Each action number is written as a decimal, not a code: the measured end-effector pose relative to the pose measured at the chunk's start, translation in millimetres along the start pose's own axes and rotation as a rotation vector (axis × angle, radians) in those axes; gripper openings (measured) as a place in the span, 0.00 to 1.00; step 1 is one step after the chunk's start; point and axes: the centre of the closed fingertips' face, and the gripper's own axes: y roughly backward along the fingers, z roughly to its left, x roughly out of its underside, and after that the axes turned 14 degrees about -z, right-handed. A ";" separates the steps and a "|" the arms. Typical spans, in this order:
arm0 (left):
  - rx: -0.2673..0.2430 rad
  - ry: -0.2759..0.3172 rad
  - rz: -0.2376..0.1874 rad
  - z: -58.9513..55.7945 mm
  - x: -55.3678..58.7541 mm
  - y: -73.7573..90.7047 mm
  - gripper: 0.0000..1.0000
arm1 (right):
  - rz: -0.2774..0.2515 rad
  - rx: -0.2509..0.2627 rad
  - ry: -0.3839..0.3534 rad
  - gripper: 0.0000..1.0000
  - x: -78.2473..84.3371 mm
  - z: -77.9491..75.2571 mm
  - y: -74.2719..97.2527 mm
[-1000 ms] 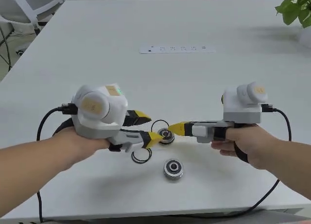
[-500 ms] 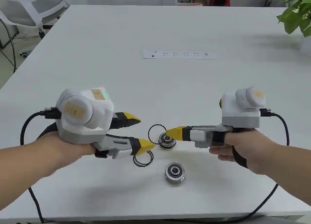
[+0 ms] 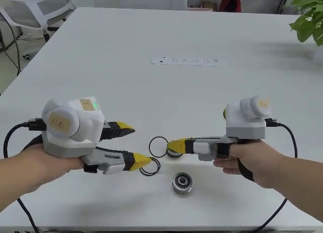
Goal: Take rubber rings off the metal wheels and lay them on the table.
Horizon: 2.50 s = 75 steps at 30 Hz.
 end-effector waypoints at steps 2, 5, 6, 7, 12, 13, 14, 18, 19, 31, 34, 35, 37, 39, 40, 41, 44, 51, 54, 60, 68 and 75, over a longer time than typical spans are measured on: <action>0.002 -0.012 0.008 -1.4 2.6 3.0 0.52 | 0.006 -0.003 -0.003 0.00 2.2 1.6 -1.5; 0.007 -0.013 0.012 -2.9 4.3 6.6 0.53 | 0.021 -0.004 -0.006 0.00 6.4 3.5 -4.0; 0.007 -0.012 0.011 -2.9 4.3 7.5 0.54 | 0.026 -0.004 -0.006 0.00 7.6 4.0 -4.7; 0.006 -0.010 0.009 -2.8 4.2 8.8 0.54 | 0.035 -0.005 -0.006 0.00 9.3 2.3 -4.4; -0.002 -0.001 0.004 -1.6 4.8 13.0 0.54 | 0.063 -0.003 -0.014 0.00 15.8 3.7 -8.5; -0.003 -0.001 0.004 -1.4 5.1 13.7 0.54 | 0.068 -0.002 -0.013 0.00 16.8 2.7 -8.9; -0.004 0.000 0.004 -1.3 5.5 14.5 0.54 | 0.073 -0.001 -0.013 0.00 17.9 2.3 -9.3; -0.012 0.007 0.004 -0.6 7.9 18.2 0.54 | 0.094 0.004 -0.018 0.00 24.4 1.2 -12.2; -0.013 0.008 0.004 -0.6 8.4 18.9 0.54 | 0.096 0.006 -0.019 0.00 25.3 0.9 -13.0; -0.026 0.019 0.010 0.9 15.5 26.7 0.55 | 0.148 0.050 -0.017 0.00 38.2 -9.7 -16.4; -0.028 0.022 0.011 0.7 16.5 27.8 0.55 | 0.151 0.054 -0.020 0.00 39.8 -9.8 -16.8; -0.029 0.024 0.011 0.9 17.0 28.3 0.55 | 0.154 0.062 -0.017 0.00 40.7 -11.1 -17.0; -0.031 0.025 0.014 1.4 17.9 29.1 0.55 | 0.153 0.069 -0.019 0.00 41.4 -12.3 -17.5; -0.033 0.024 0.016 2.2 18.7 29.9 0.55 | 0.154 0.082 -0.019 0.00 42.1 -14.7 -17.7; -0.034 0.025 0.016 2.6 18.9 30.1 0.55 | 0.154 0.084 -0.020 0.00 42.3 -15.0 -17.7; -0.035 0.025 0.016 3.0 19.0 30.3 0.55 | 0.154 0.088 -0.023 0.00 42.6 -15.6 -17.8; -0.037 0.026 0.018 3.7 19.7 30.6 0.55 | 0.158 0.094 -0.019 0.00 43.7 -17.2 -17.8; -0.034 0.028 0.028 3.1 23.0 30.2 0.54 | 0.156 0.116 -0.027 0.00 44.7 -20.7 -17.7; -0.033 0.029 0.031 3.0 23.7 29.8 0.54 | 0.160 0.119 -0.025 0.02 45.4 -21.1 -17.2; -0.030 0.027 0.035 3.3 23.1 27.9 0.54 | 0.179 0.118 -0.005 0.08 47.5 -20.9 -17.0; -0.023 0.024 0.040 2.4 22.1 25.0 0.54 | 0.190 0.110 0.026 0.18 46.9 -16.6 -15.0; -0.017 0.023 0.044 2.2 20.2 22.1 0.55 | 0.161 0.097 0.026 0.20 37.3 -9.1 -10.7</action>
